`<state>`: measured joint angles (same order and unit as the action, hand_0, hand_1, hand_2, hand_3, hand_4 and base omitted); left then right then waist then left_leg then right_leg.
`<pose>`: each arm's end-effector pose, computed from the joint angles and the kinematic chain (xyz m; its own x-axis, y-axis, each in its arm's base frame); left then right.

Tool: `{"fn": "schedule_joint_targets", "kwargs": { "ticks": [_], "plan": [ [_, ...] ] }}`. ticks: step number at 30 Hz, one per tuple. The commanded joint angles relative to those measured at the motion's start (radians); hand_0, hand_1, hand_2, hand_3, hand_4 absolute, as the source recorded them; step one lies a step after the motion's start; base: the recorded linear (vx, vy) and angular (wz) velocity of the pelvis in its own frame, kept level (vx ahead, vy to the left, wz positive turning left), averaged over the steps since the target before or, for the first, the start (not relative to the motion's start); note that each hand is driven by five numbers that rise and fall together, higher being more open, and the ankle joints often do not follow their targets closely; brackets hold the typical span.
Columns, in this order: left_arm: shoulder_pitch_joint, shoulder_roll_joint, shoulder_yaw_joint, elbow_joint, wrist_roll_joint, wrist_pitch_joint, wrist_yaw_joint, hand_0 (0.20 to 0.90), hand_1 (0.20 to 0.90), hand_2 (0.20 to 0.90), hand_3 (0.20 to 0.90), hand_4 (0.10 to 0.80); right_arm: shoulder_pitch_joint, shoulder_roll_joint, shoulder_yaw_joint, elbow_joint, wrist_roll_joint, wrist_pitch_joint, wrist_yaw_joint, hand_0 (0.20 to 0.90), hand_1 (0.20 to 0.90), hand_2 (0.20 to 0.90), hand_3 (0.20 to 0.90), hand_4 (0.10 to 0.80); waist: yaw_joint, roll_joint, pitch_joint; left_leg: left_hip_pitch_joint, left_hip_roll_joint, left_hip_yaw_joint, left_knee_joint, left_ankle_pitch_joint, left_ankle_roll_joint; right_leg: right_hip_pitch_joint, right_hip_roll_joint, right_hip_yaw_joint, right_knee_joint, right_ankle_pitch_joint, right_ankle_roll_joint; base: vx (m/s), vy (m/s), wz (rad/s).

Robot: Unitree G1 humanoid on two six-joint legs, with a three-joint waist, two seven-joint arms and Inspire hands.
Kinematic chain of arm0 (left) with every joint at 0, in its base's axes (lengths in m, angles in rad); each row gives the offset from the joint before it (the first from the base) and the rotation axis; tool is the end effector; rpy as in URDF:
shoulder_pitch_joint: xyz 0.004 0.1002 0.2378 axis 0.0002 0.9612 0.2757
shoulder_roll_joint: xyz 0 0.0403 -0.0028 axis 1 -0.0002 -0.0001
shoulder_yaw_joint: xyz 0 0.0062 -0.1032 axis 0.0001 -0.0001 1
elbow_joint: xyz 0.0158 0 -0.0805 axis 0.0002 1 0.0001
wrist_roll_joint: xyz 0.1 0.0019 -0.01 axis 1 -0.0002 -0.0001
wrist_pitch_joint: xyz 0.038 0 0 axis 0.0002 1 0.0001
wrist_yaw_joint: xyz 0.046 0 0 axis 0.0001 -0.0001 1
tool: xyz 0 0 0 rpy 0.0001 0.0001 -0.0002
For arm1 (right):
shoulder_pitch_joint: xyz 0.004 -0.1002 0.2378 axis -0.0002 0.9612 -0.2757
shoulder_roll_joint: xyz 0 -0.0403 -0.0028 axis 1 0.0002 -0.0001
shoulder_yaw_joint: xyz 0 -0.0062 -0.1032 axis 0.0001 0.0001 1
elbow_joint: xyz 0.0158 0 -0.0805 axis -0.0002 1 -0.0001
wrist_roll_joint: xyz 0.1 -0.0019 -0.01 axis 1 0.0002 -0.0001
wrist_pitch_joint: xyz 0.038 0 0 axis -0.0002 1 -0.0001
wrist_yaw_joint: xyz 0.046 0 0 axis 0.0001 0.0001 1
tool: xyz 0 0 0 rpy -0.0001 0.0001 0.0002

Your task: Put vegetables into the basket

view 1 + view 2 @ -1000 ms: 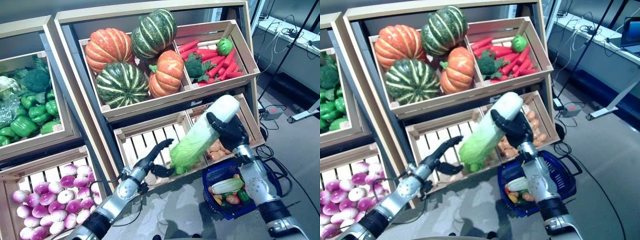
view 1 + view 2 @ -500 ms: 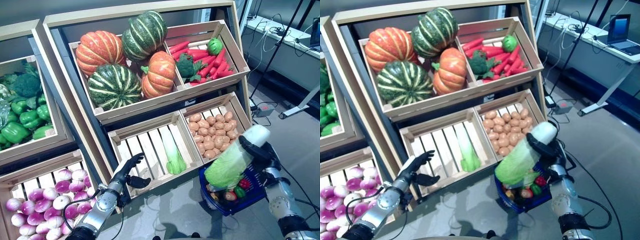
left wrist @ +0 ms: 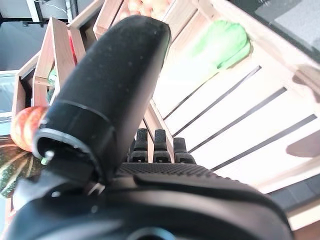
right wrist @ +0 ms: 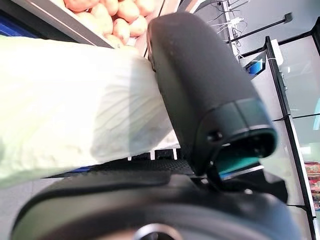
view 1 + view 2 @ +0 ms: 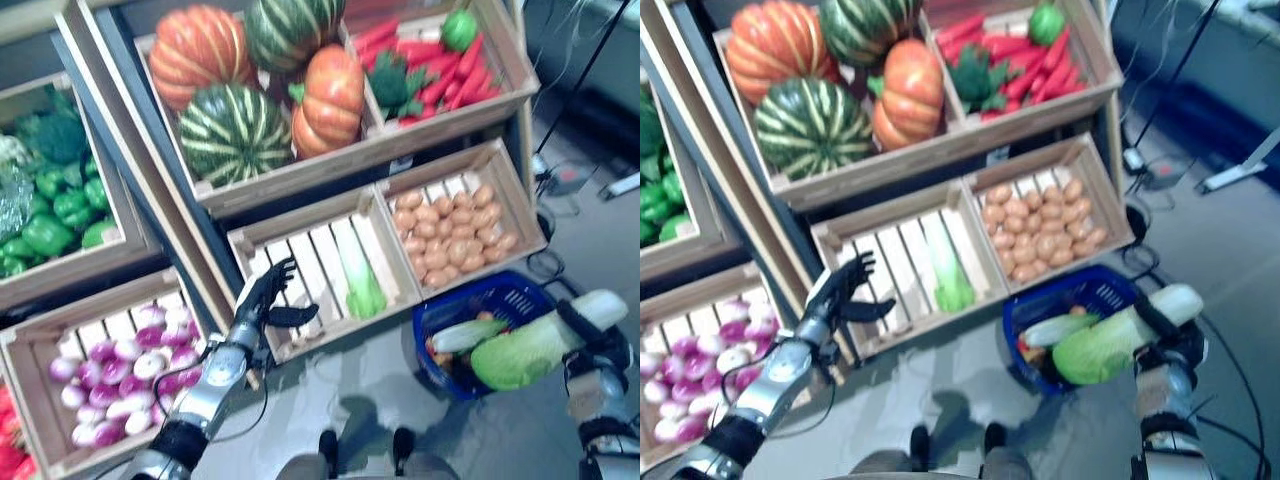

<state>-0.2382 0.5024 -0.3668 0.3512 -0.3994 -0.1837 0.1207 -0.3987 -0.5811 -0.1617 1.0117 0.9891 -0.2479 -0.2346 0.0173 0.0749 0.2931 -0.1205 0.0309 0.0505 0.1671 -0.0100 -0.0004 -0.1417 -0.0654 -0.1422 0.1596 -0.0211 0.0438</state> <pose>0.2390 0.1976 0.0372 0.9924 -0.1098 -0.0548 0.1179 0.9773 0.1760 0.2294 -0.3382 0.0340 0.6209 -0.7308 -0.2834 0.7764 0.5237 0.3505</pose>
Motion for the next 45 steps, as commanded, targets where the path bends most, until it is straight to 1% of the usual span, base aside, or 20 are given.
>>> {"fn": "schedule_joint_targets", "kwargs": {
  "ticks": [1, 2, 3, 5, 6, 7, 9, 14, 15, 17, 19, 21, 23, 27, 28, 29, 32, 38, 45],
  "plan": [
    [-0.020, 0.021, 0.025, -0.137, -0.065, -0.101, 0.019, 0.900, 0.900, 0.900, 0.900, 0.800, -0.090, -0.112, -0.019, -0.075, -0.041, -0.185, -0.095, 0.300, 0.300, 0.300, 0.300, 0.400, 0.011, -0.048, 0.009, -0.136, -0.018, -0.011, 0.261, -0.108, -0.019, -0.064, -0.068, -0.037, 0.226, -0.052, -0.035, -0.110, -0.022, 0.19],
    [-0.010, 0.021, 0.023, -0.153, -0.092, -0.114, 0.014, 0.900, 0.900, 0.900, 0.900, 0.800, -0.100, -0.125, -0.019, -0.088, -0.056, -0.190, -0.112, 0.300, 0.300, 0.300, 0.300, 0.400, 0.010, -0.040, 0.027, -0.176, -0.027, -0.016, 0.313, -0.123, -0.019, -0.095, -0.076, -0.036, 0.277, -0.069, -0.043, -0.112, -0.009, 0.19],
    [-0.001, 0.020, 0.025, -0.164, -0.115, -0.124, 0.004, 0.900, 0.900, 0.900, 0.900, 0.800, -0.106, -0.134, -0.019, -0.094, -0.068, -0.194, -0.117, 0.300, 0.300, 0.300, 0.300, 0.400, 0.009, -0.034, 0.038, -0.198, -0.030, -0.015, 0.344, -0.135, -0.014, -0.119, -0.081, -0.037, 0.319, -0.082, -0.049, -0.075, -0.003, 0.17],
    [0.006, 0.016, 0.026, -0.179, -0.133, -0.141, -0.003, 0.900, 0.900, 0.900, 0.900, 0.800, -0.116, -0.144, -0.017, -0.106, -0.087, -0.199, -0.133, 0.300, 0.300, 0.300, 0.300, 0.400, 0.008, -0.027, 0.052, -0.232, -0.034, -0.009, 0.390, -0.154, -0.008, -0.156, -0.091, -0.035, 0.374, -0.101, -0.055, -0.070, 0.010, 0.06],
    [0.009, 0.013, 0.025, -0.201, -0.150, -0.157, -0.007, 0.900, 0.900, 0.900, 0.900, 0.800, -0.125, -0.158, -0.014, -0.119, -0.097, -0.207, -0.150, 0.300, 0.300, 0.300, 0.300, 0.400, 0.006, -0.019, 0.069, -0.273, -0.040, -0.006, 0.447, -0.175, -0.003, -0.196, -0.099, -0.031, 0.430, -0.117, -0.060, -0.108, 0.021, -0.01],
    [0.011, 0.013, 0.026, -0.212, -0.151, -0.164, -0.009, 0.900, 0.900, 0.900, 0.900, 0.800, -0.128, -0.164, -0.015, -0.125, -0.098, -0.212, -0.153, 0.300, 0.300, 0.300, 0.300, 0.400, 0.005, -0.016, 0.077, -0.285, -0.041, -0.002, 0.462, -0.181, 0.002, -0.212, -0.102, -0.031, 0.453, -0.123, -0.062, -0.113, 0.024, -0.07],
    [0.010, 0.015, 0.020, -0.245, -0.151, -0.192, -0.016, 0.900, 0.900, 0.900, 0.900, 0.800, -0.147, -0.190, -0.019, -0.136, -0.101, -0.223, -0.163, 0.300, 0.300, 0.300, 0.300, 0.400, 0.002, -0.005, 0.100, -0.339, -0.042, 0.011, 0.549, -0.224, 0.007, -0.273, -0.117, -0.025, 0.551, -0.164, -0.067, -0.076, 0.016, -0.06],
    [-0.001, 0.015, 0.004, -0.273, -0.163, -0.213, -0.008, 0.900, 0.900, 0.900, 0.900, 0.800, -0.183, -0.227, -0.020, -0.135, -0.122, -0.223, -0.176, 0.300, 0.300, 0.300, 0.300, 0.400, -0.005, 0.007, 0.120, -0.392, -0.046, 0.024, 0.633, -0.255, 0.017, -0.337, -0.133, -0.010, 0.640, -0.192, -0.074, -0.060, 0.023, 0.01],
    [-0.007, 0.016, -0.005, -0.285, -0.172, -0.226, -0.001, 0.900, 0.900, 0.900, 0.900, 0.800, -0.206, -0.252, -0.014, -0.127, -0.151, -0.213, -0.195, 0.300, 0.300, 0.300, 0.300, 0.400, -0.010, 0.012, 0.127, -0.417, -0.045, 0.034, 0.675, -0.272, 0.022, -0.365, -0.137, -0.005, 0.674, -0.205, -0.079, -0.071, 0.025, -0.05],
    [-0.010, 0.019, -0.007, -0.290, -0.180, -0.240, 0.004, 0.900, 0.900, 0.900, 0.900, 0.800, -0.218, -0.269, -0.009, -0.124, -0.173, -0.199, -0.209, 0.300, 0.300, 0.300, 0.300, 0.400, -0.014, 0.015, 0.130, -0.429, -0.042, 0.039, 0.700, -0.279, 0.026, -0.382, -0.139, -0.001, 0.695, -0.213, -0.082, -0.065, 0.026, -0.04],
    [-0.011, 0.022, -0.009, -0.300, -0.183, -0.254, 0.016, 0.900, 0.900, 0.900, 0.900, 0.800, -0.227, -0.286, -0.004, -0.121, -0.170, -0.194, -0.222, 0.300, 0.300, 0.300, 0.300, 0.400, -0.019, 0.018, 0.131, -0.450, -0.036, 0.047, 0.746, -0.301, 0.032, -0.407, -0.142, 0.004, 0.734, -0.229, -0.089, -0.040, 0.021, -0.05],
    [-0.009, 0.023, -0.007, -0.305, -0.186, -0.257, 0.015, 0.900, 0.900, 0.900, 0.900, 0.800, -0.229, -0.291, -0.007, -0.118, -0.165, -0.195, -0.217, 0.300, 0.300, 0.300, 0.300, 0.400, -0.020, 0.020, 0.131, -0.456, -0.034, 0.049, 0.760, -0.305, 0.033, -0.413, -0.143, 0.006, 0.745, -0.235, -0.091, -0.017, 0.010, -0.08],
    [-0.011, 0.022, -0.006, -0.313, -0.191, -0.261, 0.014, 0.900, 0.900, 0.900, 0.900, 0.800, -0.233, -0.304, -0.023, -0.113, -0.137, -0.211, -0.167, 0.300, 0.300, 0.300, 0.300, 0.400, -0.025, 0.025, 0.133, -0.475, -0.028, 0.053, 0.807, -0.324, 0.037, -0.438, -0.147, 0.012, 0.791, -0.255, -0.099, -0.013, 0.005, -0.02],
    [-0.015, 0.022, -0.010, -0.314, -0.205, -0.245, 0.003, 0.900, 0.900, 0.900, 0.900, 0.800, -0.225, -0.307, -0.031, -0.121, -0.139, -0.219, -0.146, 0.300, 0.300, 0.300, 0.300, 0.400, -0.029, 0.024, 0.127, -0.479, -0.020, 0.053, 0.842, -0.336, 0.037, -0.446, -0.150, 0.016, 0.824, -0.273, -0.103, 0.004, -0.009, 0.00],
    [-0.010, 0.019, -0.014, -0.312, -0.205, -0.248, -0.002, 0.900, 0.900, 0.900, 0.900, 0.800, -0.220, -0.306, -0.033, -0.127, -0.129, -0.216, -0.118, 0.347, 0.347, 0.347, 0.347, 0.431, -0.029, 0.021, 0.126, -0.477, -0.018, 0.051, 0.850, -0.336, 0.035, -0.443, -0.152, 0.015, 0.826, -0.276, -0.105, 0.022, -0.038, 0.00],
    [-0.003, 0.018, -0.017, -0.314, -0.206, -0.251, -0.006, 0.900, 0.900, 0.900, 0.900, 0.800, -0.213, -0.307, -0.035, -0.134, -0.118, -0.213, -0.095, 0.900, 0.900, 0.900, 0.900, 0.800, -0.029, 0.020, 0.125, -0.476, -0.017, 0.048, 0.856, -0.336, 0.035, -0.441, -0.152, 0.014, 0.830, -0.279, -0.106, 0.038, -0.037, -0.02],
    [0.015, 0.016, -0.022, -0.315, -0.204, -0.258, -0.015, 0.900, 0.900, 0.900, 0.900, 0.800, -0.197, -0.305, -0.034, -0.146, -0.101, -0.207, -0.059, 0.900, 0.900, 0.900, 0.900, 0.800, -0.026, 0.015, 0.124, -0.473, -0.014, 0.041, 0.864, -0.329, 0.033, -0.435, -0.150, 0.014, 0.837, -0.284, -0.110, 0.046, -0.019, 0.00],
    [0.028, 0.027, -0.025, -0.308, -0.208, -0.262, -0.022, 0.900, 0.900, 0.900, 0.900, 0.800, -0.189, -0.295, -0.037, -0.146, -0.067, -0.187, -0.001, 0.900, 0.900, 0.900, 0.900, 0.800, -0.016, 0.002, 0.125, -0.465, -0.011, 0.026, 0.860, -0.317, 0.031, -0.422, -0.146, 0.008, 0.833, -0.279, -0.108, 0.027, -0.017, 0.02],
    [0.040, 0.042, -0.022, -0.307, -0.204, -0.262, -0.026, 0.900, 0.900, 0.900, 0.900, 0.800, -0.204, -0.271, -0.015, -0.162, -0.024, -0.149, 0.041, 0.900, 0.900, 0.900, 0.900, 0.800, 0.004, -0.014, 0.129, -0.438, -0.012, 0.008, 0.811, -0.285, 0.031, -0.386, -0.138, 0.000, 0.787, -0.255, -0.103, 0.010, -0.011, 0.02]
  ]
}}
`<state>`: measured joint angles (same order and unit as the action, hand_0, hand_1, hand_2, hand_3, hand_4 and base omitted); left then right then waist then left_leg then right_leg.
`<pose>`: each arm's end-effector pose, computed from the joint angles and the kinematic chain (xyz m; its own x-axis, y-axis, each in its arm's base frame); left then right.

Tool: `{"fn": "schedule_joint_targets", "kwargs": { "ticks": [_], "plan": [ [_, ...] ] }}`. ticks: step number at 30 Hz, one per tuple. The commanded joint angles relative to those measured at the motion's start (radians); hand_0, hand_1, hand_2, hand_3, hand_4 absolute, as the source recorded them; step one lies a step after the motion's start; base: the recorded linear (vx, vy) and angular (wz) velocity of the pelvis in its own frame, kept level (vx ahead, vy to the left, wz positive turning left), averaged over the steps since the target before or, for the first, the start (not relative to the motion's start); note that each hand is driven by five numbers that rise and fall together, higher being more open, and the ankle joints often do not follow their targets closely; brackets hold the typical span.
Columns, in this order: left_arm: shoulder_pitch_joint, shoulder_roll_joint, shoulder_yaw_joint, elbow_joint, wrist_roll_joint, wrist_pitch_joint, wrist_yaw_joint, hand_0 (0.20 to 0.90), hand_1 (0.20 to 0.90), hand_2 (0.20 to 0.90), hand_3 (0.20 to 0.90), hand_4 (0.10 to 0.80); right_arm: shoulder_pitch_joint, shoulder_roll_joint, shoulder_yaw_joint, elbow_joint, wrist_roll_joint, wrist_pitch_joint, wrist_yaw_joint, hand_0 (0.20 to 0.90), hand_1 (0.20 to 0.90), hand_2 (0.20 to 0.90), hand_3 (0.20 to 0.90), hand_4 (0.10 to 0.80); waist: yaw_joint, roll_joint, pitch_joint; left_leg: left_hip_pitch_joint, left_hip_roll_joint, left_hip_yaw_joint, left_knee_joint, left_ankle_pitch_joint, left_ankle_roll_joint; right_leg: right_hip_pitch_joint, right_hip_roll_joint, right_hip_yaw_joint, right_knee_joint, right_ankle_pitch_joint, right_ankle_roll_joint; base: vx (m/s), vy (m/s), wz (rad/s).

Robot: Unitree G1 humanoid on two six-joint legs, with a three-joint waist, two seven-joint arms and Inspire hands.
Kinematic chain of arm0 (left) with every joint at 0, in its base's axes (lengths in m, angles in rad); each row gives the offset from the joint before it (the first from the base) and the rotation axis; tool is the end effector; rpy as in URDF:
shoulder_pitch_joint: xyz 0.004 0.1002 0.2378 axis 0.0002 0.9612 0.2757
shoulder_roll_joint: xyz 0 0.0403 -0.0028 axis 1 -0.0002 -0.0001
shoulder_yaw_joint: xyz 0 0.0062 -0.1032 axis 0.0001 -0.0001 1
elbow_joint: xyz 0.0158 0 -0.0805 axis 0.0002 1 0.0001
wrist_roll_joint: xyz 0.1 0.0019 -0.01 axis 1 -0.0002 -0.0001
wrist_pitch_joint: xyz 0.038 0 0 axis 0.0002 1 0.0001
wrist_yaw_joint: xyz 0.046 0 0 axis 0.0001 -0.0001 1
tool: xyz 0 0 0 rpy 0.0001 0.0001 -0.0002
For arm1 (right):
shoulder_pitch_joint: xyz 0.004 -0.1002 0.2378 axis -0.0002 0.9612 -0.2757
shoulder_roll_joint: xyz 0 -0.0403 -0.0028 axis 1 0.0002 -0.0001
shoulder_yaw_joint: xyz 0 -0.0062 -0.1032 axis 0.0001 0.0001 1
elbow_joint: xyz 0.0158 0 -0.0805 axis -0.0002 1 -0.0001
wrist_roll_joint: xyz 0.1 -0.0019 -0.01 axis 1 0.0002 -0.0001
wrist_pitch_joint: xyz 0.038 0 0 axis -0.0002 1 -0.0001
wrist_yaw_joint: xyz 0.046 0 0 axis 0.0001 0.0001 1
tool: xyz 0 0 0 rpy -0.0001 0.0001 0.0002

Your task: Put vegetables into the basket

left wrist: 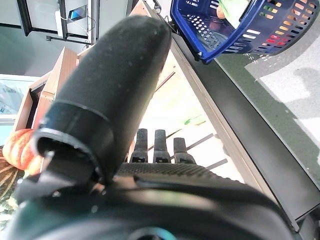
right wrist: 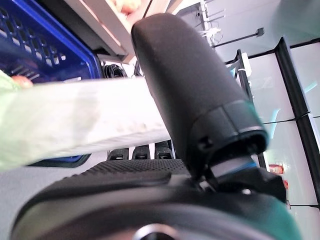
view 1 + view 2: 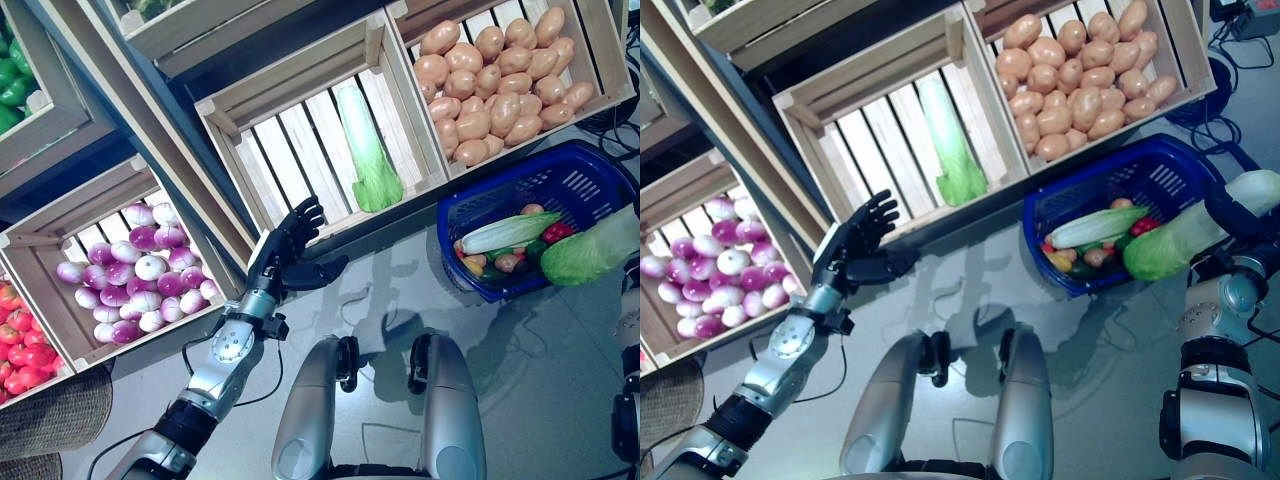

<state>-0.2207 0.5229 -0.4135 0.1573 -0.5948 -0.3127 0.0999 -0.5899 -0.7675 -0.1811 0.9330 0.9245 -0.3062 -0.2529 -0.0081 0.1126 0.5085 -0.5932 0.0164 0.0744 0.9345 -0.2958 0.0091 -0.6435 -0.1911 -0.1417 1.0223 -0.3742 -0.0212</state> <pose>0.2337 0.1781 0.0650 0.9610 -0.2178 0.1703 0.2274 0.9730 -0.0390 0.2619 -0.3682 0.1354 0.6243 -0.7749 0.0988 0.6831 0.6029 0.4122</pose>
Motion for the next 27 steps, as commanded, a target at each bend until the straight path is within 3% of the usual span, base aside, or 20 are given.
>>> {"fn": "schedule_joint_targets", "kwargs": {
  "ticks": [1, 16, 27],
  "plan": [
    [0.023, 0.021, 0.025, -0.112, -0.008, -0.133, -0.004, 0.900, 0.900, 0.900, 0.900, 0.800, -0.015, -0.083, 0.006, -0.083, 0.041, -0.089, 0.061, 0.900, 0.900, 0.900, 0.900, 0.800, 0.030, -0.052, -0.086, 0.037, 0.003, -0.017, 0.040, 0.002, 0.022, 0.119, -0.013, -0.001, -0.079, 0.099, -0.038, 0.028, -0.010, 0.08],
    [0.053, 0.021, 0.051, -0.092, -0.011, -0.129, -0.028, 0.900, 0.900, 0.900, 0.900, 0.800, -0.017, -0.034, 0.037, -0.068, 0.035, -0.026, 0.101, 0.900, 0.900, 0.900, 0.900, 0.800, 0.069, -0.077, -0.118, 0.130, 0.006, -0.040, -0.091, 0.052, 0.014, 0.239, 0.005, -0.032, -0.205, 0.138, -0.035, 0.032, 0.001, 0.03],
    [0.056, 0.009, 0.071, -0.073, 0.004, -0.098, -0.027, 0.900, 0.900, 0.900, 0.900, 0.800, 0.019, 0.030, 0.049, -0.096, 0.114, -0.029, 0.174, 0.900, 0.900, 0.900, 0.900, 0.800, 0.077, -0.102, -0.188, 0.261, 0.011, -0.043, -0.315, 0.138, -0.005, 0.390, 0.042, -0.042, -0.454, 0.226, -0.014, 0.042, 0.009, 0.00]
  ]
}}
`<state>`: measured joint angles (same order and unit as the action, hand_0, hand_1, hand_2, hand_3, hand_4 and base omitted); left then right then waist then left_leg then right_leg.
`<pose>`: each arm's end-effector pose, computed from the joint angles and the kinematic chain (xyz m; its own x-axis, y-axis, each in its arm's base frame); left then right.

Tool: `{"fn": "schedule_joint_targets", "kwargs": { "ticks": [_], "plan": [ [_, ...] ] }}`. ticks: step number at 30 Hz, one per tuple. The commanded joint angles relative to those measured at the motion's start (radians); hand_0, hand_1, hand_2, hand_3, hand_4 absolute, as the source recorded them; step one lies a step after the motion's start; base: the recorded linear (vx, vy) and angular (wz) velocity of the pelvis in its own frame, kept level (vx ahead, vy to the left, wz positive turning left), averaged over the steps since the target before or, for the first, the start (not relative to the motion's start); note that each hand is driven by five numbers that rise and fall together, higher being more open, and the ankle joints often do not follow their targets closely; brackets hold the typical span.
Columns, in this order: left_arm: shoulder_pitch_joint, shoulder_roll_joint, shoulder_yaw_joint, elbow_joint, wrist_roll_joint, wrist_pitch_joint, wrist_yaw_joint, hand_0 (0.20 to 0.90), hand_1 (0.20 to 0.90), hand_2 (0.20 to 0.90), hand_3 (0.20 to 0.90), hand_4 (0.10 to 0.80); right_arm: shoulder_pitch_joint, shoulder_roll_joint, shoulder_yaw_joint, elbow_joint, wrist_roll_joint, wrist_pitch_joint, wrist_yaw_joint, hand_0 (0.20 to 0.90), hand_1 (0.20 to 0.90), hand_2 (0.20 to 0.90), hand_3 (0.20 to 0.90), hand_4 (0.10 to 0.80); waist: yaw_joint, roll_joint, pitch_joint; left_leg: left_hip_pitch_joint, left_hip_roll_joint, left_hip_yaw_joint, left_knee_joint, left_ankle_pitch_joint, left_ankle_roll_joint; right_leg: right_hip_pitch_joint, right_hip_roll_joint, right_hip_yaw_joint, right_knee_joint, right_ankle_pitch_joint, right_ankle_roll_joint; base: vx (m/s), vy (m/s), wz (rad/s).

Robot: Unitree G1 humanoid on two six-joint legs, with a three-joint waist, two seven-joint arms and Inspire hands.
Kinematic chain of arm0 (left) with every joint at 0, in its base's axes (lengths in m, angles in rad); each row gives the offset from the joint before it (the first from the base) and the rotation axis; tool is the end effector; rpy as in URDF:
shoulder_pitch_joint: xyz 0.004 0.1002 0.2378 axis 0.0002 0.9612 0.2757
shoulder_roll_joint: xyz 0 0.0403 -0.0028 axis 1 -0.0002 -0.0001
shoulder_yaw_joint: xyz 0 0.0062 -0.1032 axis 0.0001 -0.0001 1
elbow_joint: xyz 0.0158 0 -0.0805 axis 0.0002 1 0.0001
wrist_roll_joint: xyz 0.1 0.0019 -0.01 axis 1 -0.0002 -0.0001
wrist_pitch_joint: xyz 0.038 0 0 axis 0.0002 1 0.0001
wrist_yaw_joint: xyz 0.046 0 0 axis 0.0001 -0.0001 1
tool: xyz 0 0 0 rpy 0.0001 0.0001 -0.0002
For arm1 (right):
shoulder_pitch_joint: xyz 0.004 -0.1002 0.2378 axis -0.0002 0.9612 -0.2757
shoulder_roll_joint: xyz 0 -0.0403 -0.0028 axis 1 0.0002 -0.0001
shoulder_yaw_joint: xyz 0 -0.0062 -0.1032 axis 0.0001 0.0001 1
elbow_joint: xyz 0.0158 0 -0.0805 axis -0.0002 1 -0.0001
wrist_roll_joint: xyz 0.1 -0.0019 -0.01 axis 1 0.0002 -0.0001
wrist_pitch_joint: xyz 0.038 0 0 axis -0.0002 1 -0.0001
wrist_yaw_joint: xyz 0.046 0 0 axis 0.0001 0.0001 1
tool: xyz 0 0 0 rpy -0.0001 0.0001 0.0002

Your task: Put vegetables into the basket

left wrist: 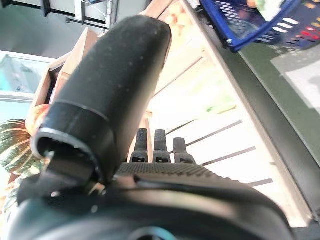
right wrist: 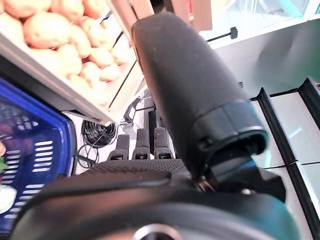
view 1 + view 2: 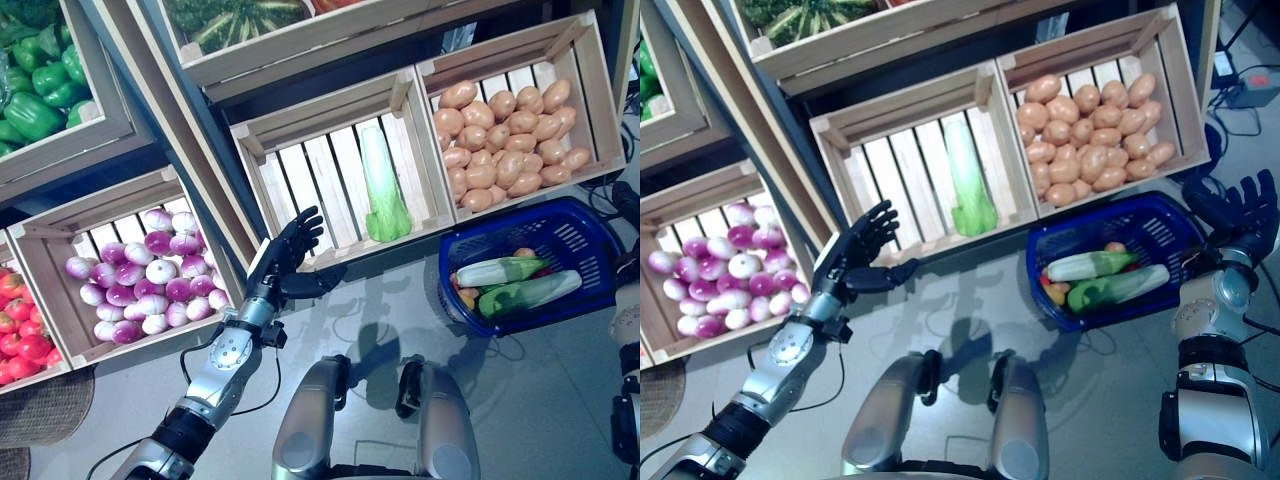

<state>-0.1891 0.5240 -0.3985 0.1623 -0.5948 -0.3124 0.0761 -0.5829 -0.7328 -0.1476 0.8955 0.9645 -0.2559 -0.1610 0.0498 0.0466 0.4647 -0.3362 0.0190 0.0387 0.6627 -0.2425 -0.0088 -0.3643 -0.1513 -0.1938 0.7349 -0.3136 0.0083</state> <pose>0.2286 0.1831 0.0589 0.9652 -0.2176 0.1452 0.2256 0.9733 -0.0415 0.2690 -0.3548 0.1275 0.7368 -0.6715 0.0793 0.5842 0.6912 0.4254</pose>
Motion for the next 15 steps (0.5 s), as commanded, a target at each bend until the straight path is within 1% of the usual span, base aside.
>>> {"fn": "schedule_joint_targets", "kwargs": {
  "ticks": [1, 2, 4, 5, 6, 7, 8, 10, 12, 14, 15],
  "plan": [
    [0.025, 0.004, 0.057, -0.070, 0.009, -0.097, 0.002, 0.900, 0.900, 0.900, 0.900, 0.800, 0.021, 0.013, 0.018, -0.069, 0.079, -0.078, 0.090, 0.900, 0.900, 0.900, 0.900, 0.800, 0.017, -0.040, -0.156, 0.018, 0.010, -0.004, -0.070, 0.093, 0.011, 0.125, 0.004, 0.010, -0.195, 0.176, -0.040, 0.079, 0.014, -0.06],
    [0.027, 0.000, 0.060, -0.061, 0.014, -0.095, 0.007, 0.900, 0.900, 0.900, 0.900, 0.800, 0.034, 0.033, 0.021, -0.082, 0.083, -0.081, 0.096, 0.900, 0.900, 0.900, 0.900, 0.800, 0.015, -0.043, -0.166, 0.034, 0.012, -0.001, -0.096, 0.101, 0.008, 0.141, 0.005, 0.011, -0.225, 0.185, -0.036, 0.058, 0.010, -0.05],
    [0.029, -0.001, 0.061, -0.059, 0.017, -0.094, 0.008, 0.900, 0.900, 0.900, 0.900, 0.800, 0.040, 0.040, 0.022, -0.087, 0.088, -0.083, 0.098, 0.900, 0.900, 0.900, 0.900, 0.800, 0.015, -0.045, -0.167, 0.045, 0.012, 0.001, -0.110, 0.106, 0.008, 0.152, 0.006, 0.011, -0.239, 0.191, -0.035, 0.080, 0.006, -0.07],
    [0.034, -0.014, 0.074, -0.041, 0.045, -0.061, 0.029, 0.900, 0.900, 0.900, 0.900, 0.800, 0.093, 0.131, 0.036, -0.156, 0.112, -0.107, 0.069, 0.900, 0.900, 0.900, 0.900, 0.800, 0.008, -0.055, -0.204, 0.093, 0.015, 0.003, -0.189, 0.119, 0.000, 0.199, 0.015, 0.020, -0.323, 0.212, -0.023, 0.141, 0.008, -0.09],
    [0.038, -0.016, 0.077, -0.035, 0.050, -0.055, 0.034, 0.900, 0.900, 0.900, 0.900, 0.800, 0.114, 0.162, 0.038, -0.177, 0.113, -0.106, 0.057, 0.900, 0.900, 0.900, 0.900, 0.800, 0.004, -0.059, -0.214, 0.110, 0.014, 0.005, -0.218, 0.127, 0.000, 0.214, 0.018, 0.023, -0.351, 0.222, -0.020, 0.206, 0.025, -0.11],
    [0.049, -0.031, 0.083, -0.021, 0.074, -0.038, 0.054, 0.900, 0.900, 0.900, 0.900, 0.800, 0.167, 0.229, 0.047, -0.222, 0.117, -0.112, 0.038, 0.900, 0.900, 0.900, 0.900, 0.800, -0.003, -0.061, -0.235, 0.141, 0.012, 0.010, -0.269, 0.140, 0.000, 0.237, 0.027, 0.029, -0.399, 0.235, -0.014, 0.101, 0.023, -0.08],
    [0.054, -0.032, 0.082, -0.020, 0.081, -0.033, 0.062, 0.900, 0.900, 0.900, 0.900, 0.800, 0.182, 0.241, 0.048, -0.236, 0.115, -0.107, 0.029, 0.900, 0.900, 0.900, 0.900, 0.800, -0.003, -0.062, -0.239, 0.151, 0.012, 0.012, -0.282, 0.145, 0.000, 0.245, 0.028, 0.031, -0.410, 0.240, -0.013, 0.119, 0.040, -0.10],
    [0.079, -0.054, 0.085, -0.004, 0.093, -0.009, 0.089, 0.900, 0.900, 0.900, 0.900, 0.800, 0.291, 0.342, 0.084, -0.309, 0.112, -0.136, 0.021, 0.900, 0.900, 0.900, 0.900, 0.800, -0.011, -0.061, -0.264, 0.190, 0.008, 0.018, -0.345, 0.167, 0.001, 0.279, 0.040, 0.041, -0.471, 0.257, -0.005, 0.098, 0.045, -0.15],
    [0.109, -0.085, 0.086, 0.022, 0.115, 0.035, 0.130, 0.900, 0.900, 0.900, 0.900, 0.800, 0.383, 0.435, 0.138, -0.371, 0.080, -0.162, -0.022, 0.900, 0.900, 0.900, 0.900, 0.800, -0.021, -0.057, -0.287, 0.231, 0.007, 0.025, -0.410, 0.189, 0.003, 0.313, 0.052, 0.054, -0.529, 0.272, 0.001, 0.084, 0.065, -0.20],
    [0.135, -0.106, 0.085, 0.050, 0.118, 0.069, 0.156, 0.900, 0.900, 0.900, 0.900, 0.800, 0.443, 0.494, 0.185, -0.418, 0.056, -0.190, -0.062, 0.900, 0.900, 0.900, 0.900, 0.800, -0.033, -0.054, -0.304, 0.261, 0.008, 0.030, -0.462, 0.207, 0.002, 0.335, 0.063, 0.063, -0.573, 0.285, 0.006, 0.043, 0.071, -0.14],
    [0.141, -0.109, 0.085, 0.055, 0.116, 0.073, 0.162, 0.900, 0.900, 0.900, 0.900, 0.800, 0.456, 0.507, 0.196, -0.429, 0.044, -0.197, -0.071, 0.900, 0.900, 0.900, 0.900, 0.800, -0.036, -0.053, -0.308, 0.266, 0.010, 0.031, -0.473, 0.212, 0.001, 0.339, 0.064, 0.065, -0.581, 0.288, 0.007, 0.025, 0.068, -0.14]
  ]
}}
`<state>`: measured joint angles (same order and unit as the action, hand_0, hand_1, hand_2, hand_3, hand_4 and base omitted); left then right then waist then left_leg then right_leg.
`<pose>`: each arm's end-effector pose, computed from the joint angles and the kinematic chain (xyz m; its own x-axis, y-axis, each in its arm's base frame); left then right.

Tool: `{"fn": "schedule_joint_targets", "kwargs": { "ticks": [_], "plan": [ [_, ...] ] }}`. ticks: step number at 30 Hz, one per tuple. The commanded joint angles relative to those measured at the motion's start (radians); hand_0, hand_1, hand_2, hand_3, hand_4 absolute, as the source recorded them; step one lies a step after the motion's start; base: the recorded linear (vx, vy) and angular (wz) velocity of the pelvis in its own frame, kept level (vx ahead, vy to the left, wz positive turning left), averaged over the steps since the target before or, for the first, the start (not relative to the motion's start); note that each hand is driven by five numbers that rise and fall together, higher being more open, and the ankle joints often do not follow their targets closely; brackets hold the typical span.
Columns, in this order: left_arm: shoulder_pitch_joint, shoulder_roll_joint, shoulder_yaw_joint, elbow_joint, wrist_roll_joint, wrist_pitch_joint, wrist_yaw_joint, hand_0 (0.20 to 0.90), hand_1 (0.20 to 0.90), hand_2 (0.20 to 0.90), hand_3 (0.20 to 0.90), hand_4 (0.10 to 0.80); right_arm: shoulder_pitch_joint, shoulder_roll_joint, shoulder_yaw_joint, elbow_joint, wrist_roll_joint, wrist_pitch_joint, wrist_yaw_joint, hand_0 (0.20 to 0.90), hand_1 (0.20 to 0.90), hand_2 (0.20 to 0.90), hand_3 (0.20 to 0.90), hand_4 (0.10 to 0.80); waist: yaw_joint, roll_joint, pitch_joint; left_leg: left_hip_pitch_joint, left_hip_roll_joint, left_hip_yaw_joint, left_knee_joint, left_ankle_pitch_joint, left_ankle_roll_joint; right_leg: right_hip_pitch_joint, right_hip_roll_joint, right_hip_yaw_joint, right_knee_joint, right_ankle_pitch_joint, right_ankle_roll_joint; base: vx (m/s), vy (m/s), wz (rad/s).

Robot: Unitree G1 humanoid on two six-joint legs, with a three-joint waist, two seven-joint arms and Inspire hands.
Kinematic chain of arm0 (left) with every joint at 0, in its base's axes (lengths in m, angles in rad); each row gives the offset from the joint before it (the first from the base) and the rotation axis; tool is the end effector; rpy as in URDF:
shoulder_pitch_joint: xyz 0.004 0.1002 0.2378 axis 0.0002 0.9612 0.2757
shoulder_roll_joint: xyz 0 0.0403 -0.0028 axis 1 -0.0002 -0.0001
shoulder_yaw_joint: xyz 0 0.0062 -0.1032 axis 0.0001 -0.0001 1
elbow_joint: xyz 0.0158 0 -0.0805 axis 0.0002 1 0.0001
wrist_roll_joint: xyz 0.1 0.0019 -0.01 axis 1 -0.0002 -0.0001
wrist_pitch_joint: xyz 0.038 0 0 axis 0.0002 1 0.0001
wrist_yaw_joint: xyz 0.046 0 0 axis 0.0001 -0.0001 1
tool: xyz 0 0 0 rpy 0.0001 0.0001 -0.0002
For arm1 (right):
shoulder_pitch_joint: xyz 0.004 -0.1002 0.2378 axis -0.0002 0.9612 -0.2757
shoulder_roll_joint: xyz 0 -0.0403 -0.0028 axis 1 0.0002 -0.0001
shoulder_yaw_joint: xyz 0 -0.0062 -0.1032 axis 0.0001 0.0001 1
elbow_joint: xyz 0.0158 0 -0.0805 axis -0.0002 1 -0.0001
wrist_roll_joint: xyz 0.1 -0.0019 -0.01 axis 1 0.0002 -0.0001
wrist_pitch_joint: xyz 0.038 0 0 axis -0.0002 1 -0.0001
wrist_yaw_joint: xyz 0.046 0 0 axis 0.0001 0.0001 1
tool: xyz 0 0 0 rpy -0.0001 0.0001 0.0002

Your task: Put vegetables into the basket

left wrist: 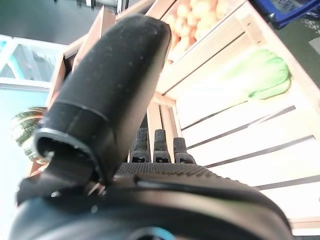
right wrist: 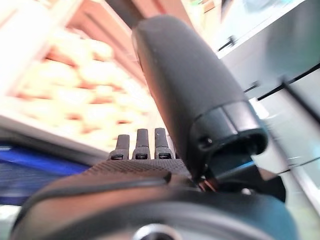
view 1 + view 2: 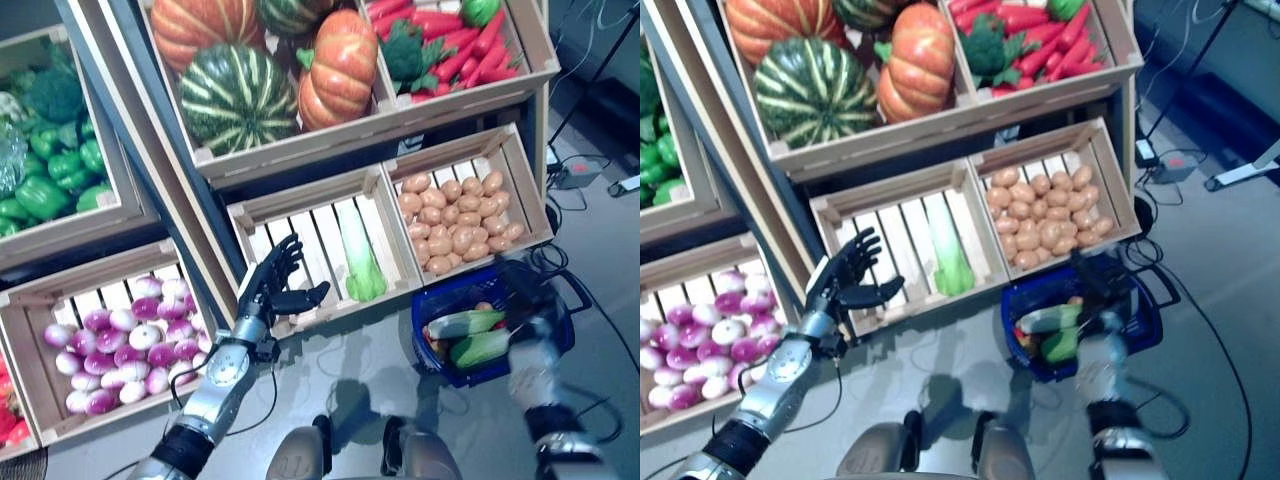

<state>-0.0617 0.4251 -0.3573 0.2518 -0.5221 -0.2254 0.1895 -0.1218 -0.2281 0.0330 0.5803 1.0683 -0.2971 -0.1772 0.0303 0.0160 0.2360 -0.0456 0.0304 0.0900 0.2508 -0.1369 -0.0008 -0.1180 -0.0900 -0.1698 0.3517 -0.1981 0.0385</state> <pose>0.2020 0.1825 0.0140 0.9940 -0.0274 -0.1055 0.0215 0.9982 -0.0565 0.2057 -0.2131 -0.0192 0.8496 -0.3955 -0.3490 0.5268 0.6039 0.5981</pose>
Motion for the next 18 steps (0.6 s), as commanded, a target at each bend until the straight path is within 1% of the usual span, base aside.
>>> {"fn": "schedule_joint_targets", "kwargs": {
  "ticks": [1, 4, 7, 11, 13, 15, 16, 18],
  "plan": [
    [0.023, -0.018, 0.044, -0.021, 0.027, 0.006, 0.057, 0.900, 0.900, 0.900, 0.900, 0.800, 0.016, 0.022, 0.029, -0.132, -0.065, -0.157, -0.066, 0.900, 0.900, 0.900, 0.900, 0.800, -0.024, -0.021, -0.087, -0.015, 0.001, -0.019, -0.080, 0.116, -0.008, 0.098, 0.005, 0.046, -0.211, 0.179, -0.022, 0.019, 0.053, -0.12],
    [0.055, -0.050, 0.056, 0.004, -0.028, 0.030, 0.056, 0.900, 0.900, 0.900, 0.900, 0.800, 0.073, 0.062, 0.063, -0.182, -0.090, -0.147, -0.069, 0.900, 0.900, 0.900, 0.900, 0.800, -0.038, -0.020, -0.113, 0.016, 0.000, -0.023, -0.144, 0.139, -0.008, 0.118, 0.011, 0.058, -0.260, 0.202, -0.014, 0.020, 0.068, -0.17],
    [0.075, -0.064, 0.037, -0.006, 0.032, 0.000, 0.054, 0.900, 0.900, 0.900, 0.900, 0.800, 0.093, 0.064, 0.100, -0.214, -0.151, -0.153, -0.054, 0.900, 0.900, 0.900, 0.900, 0.800, -0.040, -0.021, -0.136, 0.036, -0.003, -0.025, -0.197, 0.154, -0.007, 0.132, 0.014, 0.063, -0.306, 0.225, -0.006, 0.014, 0.037, -0.06],
    [0.074, -0.055, 0.015, -0.002, 0.101, -0.058, 0.061, 0.900, 0.900, 0.900, 0.900, 0.800, 0.101, 0.042, 0.144, -0.249, -0.285, -0.188, -0.059, 0.900, 0.900, 0.900, 0.900, 0.800, -0.041, -0.022, -0.157, 0.054, -0.008, -0.032, -0.242, 0.166, -0.007, 0.141, 0.020, 0.066, -0.337, 0.237, -0.001, 0.001, 0.035, 0.03],
    [0.061, -0.053, 0.005, 0.010, 0.116, -0.098, 0.103, 0.900, 0.900, 0.900, 0.900, 0.800, 0.092, 0.032, 0.167, -0.239, -0.345, -0.191, -0.072, 0.900, 0.900, 0.900, 0.900, 0.800, -0.038, -0.024, -0.165, 0.060, -0.010, -0.038, -0.258, 0.169, -0.008, 0.145, 0.023, 0.065, -0.348, 0.238, 0.001, 0.000, 0.000, 0.00],
    [0.046, -0.063, -0.016, 0.036, 0.158, -0.129, 0.115, 0.900, 0.900, 0.900, 0.900, 0.800, 0.080, 0.031, 0.187, -0.225, -0.357, -0.193, -0.086, 0.900, 0.900, 0.900, 0.900, 0.800, -0.034, -0.030, -0.171, 0.063, -0.014, -0.043, -0.263, 0.166, -0.006, 0.147, 0.024, 0.066, -0.353, 0.238, 0.002, 0.000, 0.000, 0.00],
    [0.040, -0.080, -0.047, 0.051, 0.175, -0.147, 0.133, 0.900, 0.900, 0.900, 0.900, 0.800, 0.082, 0.035, 0.201, -0.224, -0.355, -0.189, -0.102, 0.900, 0.900, 0.900, 0.900, 0.800, -0.035, -0.036, -0.175, 0.063, -0.014, -0.044, -0.261, 0.163, -0.005, 0.146, 0.026, 0.070, -0.355, 0.240, 0.003, 0.000, 0.000, 0.00],
    [0.038, -0.099, -0.062, 0.063, 0.163, -0.156, 0.150, 0.900, 0.900, 0.900, 0.900, 0.800, 0.086, 0.042, 0.206, -0.219, -0.354, -0.196, -0.119, 0.900, 0.900, 0.900, 0.900, 0.800, -0.036, -0.040, -0.176, 0.064, -0.015, -0.041, -0.258, 0.159, -0.003, 0.147, 0.028, 0.073, -0.356, 0.240, 0.003, 0.007, -0.016, 0.00]
  ]
}}
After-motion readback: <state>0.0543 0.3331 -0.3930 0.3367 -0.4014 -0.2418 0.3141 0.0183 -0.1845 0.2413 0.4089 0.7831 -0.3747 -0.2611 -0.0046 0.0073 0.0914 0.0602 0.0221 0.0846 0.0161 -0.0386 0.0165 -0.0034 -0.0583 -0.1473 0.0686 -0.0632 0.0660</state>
